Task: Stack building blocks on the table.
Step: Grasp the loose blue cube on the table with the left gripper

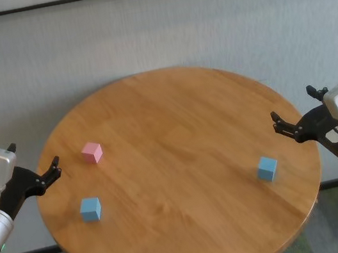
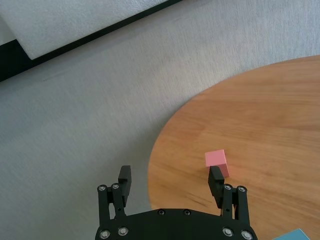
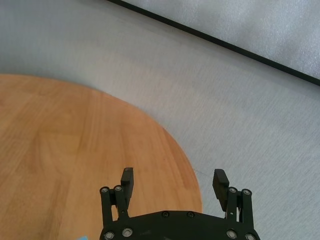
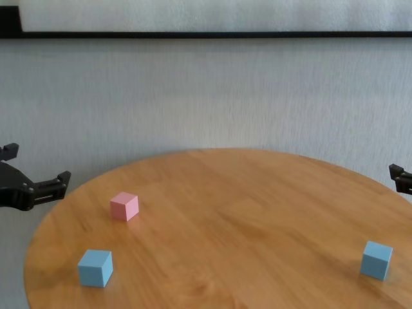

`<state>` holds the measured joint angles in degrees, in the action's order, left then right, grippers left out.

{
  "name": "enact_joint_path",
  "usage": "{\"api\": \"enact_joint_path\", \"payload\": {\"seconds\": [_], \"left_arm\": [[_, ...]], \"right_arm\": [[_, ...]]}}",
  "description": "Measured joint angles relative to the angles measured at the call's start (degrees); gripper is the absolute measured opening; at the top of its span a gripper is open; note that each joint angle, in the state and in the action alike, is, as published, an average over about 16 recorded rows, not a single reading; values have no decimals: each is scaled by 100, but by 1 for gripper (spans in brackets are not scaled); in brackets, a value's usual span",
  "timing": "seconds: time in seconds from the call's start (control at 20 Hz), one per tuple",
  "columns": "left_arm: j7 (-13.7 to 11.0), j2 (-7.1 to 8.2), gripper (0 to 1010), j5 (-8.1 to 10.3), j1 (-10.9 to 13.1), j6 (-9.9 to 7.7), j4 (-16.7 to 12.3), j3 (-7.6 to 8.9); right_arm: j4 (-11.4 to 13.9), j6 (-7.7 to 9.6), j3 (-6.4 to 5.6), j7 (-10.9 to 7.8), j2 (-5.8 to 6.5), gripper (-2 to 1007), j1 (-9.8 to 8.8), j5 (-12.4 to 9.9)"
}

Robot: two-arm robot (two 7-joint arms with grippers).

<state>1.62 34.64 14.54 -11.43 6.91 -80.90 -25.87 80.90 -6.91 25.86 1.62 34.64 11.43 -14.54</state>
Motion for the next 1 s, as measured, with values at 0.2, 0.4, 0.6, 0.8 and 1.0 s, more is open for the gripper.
{"api": "enact_joint_path", "payload": {"seconds": [0.2, 0.4, 0.6, 0.8, 1.0], "left_arm": [[0, 0, 1000, 0, 0, 0, 0, 0], [0, 0, 1000, 0, 0, 0, 0, 0], [0, 0, 1000, 0, 0, 0, 0, 0], [0, 0, 1000, 0, 0, 0, 0, 0], [0, 0, 1000, 0, 0, 0, 0, 0]], "right_arm": [[0, 0, 0, 0, 0, 1000, 0, 0], [0, 0, 0, 0, 0, 1001, 0, 0], [0, 0, 0, 0, 0, 1001, 0, 0], [0, 0, 0, 0, 0, 1001, 0, 0], [0, 0, 0, 0, 0, 1001, 0, 0]]}}
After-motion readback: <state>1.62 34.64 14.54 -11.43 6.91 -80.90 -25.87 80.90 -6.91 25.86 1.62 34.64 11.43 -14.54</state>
